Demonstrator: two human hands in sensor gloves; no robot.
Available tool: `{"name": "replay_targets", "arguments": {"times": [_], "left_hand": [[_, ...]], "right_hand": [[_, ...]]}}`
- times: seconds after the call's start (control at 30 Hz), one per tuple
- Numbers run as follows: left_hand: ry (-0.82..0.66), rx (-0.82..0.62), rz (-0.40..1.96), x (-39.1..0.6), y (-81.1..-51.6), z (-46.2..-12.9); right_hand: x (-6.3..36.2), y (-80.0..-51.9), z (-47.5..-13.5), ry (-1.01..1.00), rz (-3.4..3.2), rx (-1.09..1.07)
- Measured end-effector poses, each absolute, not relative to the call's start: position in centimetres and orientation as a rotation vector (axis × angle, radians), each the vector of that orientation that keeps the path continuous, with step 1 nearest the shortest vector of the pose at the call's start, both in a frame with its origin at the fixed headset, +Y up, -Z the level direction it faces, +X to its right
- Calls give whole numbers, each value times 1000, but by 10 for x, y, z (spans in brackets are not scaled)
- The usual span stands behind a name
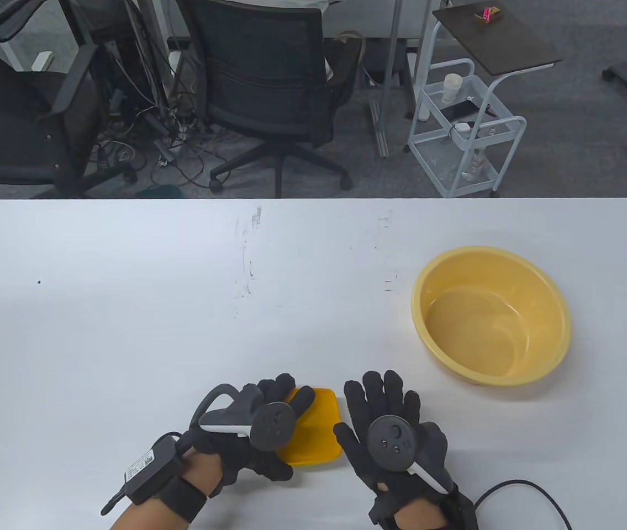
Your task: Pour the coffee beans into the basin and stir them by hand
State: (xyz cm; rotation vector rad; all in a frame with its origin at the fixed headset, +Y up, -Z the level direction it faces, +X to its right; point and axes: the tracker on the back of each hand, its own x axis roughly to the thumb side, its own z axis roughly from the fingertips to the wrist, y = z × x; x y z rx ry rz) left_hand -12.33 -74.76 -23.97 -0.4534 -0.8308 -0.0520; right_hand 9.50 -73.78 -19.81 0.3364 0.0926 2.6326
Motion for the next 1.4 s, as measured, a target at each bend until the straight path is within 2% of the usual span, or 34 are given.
{"name": "replay_targets", "arguments": {"times": [0.17,0.33,0.47,0.53,0.6,0.73,0.8,1.0,1.23,1.4], "left_hand": [[-838,-434,-102,-123,-749,-235],[-844,-229,-78,-140,-725,-219],[-742,-136,-118,-169,-712,-206],[-692,-159,-154,-178,-720,-203],[-644,-260,-129,-187,-738,-205],[-603,-442,194,-197,-772,-217],[-589,-534,235,-197,-779,-221],[-594,-562,224,-196,-787,-225],[-578,-599,297,-197,-793,-226],[-579,-631,237,-192,-797,-225]], "right_hand": [[94,-738,-198,108,2636,339],[94,-738,-198,106,2639,340],[90,-736,-196,87,2641,377],[86,-733,-194,61,2641,413],[74,-727,-188,7,2650,501],[36,-723,-176,-24,2685,690],[17,-724,-175,-14,2743,763],[-14,-737,-178,78,2873,873],[-18,-745,-182,120,2910,853],[-19,-751,-184,160,2918,851]]}}
